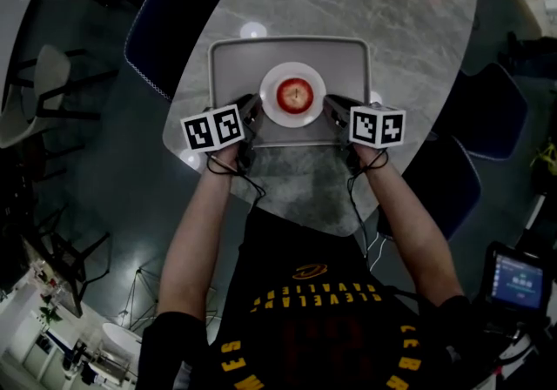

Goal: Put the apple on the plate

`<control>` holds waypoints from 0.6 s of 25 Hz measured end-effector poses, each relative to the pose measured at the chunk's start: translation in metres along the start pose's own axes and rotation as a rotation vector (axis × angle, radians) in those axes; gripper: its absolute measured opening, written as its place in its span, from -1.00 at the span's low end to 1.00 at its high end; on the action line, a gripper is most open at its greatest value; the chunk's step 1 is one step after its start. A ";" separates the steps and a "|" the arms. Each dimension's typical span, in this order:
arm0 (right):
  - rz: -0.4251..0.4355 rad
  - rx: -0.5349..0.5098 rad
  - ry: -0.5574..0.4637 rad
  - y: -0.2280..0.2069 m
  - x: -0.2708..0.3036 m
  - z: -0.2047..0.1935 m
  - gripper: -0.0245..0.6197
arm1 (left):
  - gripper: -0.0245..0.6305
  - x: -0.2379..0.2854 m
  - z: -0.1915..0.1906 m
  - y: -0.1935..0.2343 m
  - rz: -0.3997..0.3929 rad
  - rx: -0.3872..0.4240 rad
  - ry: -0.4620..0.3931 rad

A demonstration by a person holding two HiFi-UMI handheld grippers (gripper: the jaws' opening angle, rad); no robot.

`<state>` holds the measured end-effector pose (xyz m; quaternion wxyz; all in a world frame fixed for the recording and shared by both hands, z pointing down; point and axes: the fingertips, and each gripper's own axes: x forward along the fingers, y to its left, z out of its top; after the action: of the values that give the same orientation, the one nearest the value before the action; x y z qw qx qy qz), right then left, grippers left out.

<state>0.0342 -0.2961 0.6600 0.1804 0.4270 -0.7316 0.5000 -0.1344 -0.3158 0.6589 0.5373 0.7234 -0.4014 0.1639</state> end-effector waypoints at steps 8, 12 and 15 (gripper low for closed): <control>-0.092 -0.168 -0.065 0.003 -0.028 0.009 -0.83 | -0.71 -0.022 0.001 -0.013 0.057 0.142 -0.059; -0.067 -0.228 -0.145 0.031 -0.067 0.014 -0.83 | -0.71 -0.052 -0.001 -0.043 0.046 0.240 -0.123; -0.023 -0.266 -0.188 0.055 -0.092 0.009 -0.83 | -0.72 -0.076 -0.004 -0.072 0.044 0.356 -0.188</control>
<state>0.0437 -0.2559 0.5606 0.1719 0.4527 -0.8000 0.3543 -0.1271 -0.2744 0.5630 0.3573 0.8102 -0.4301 0.1760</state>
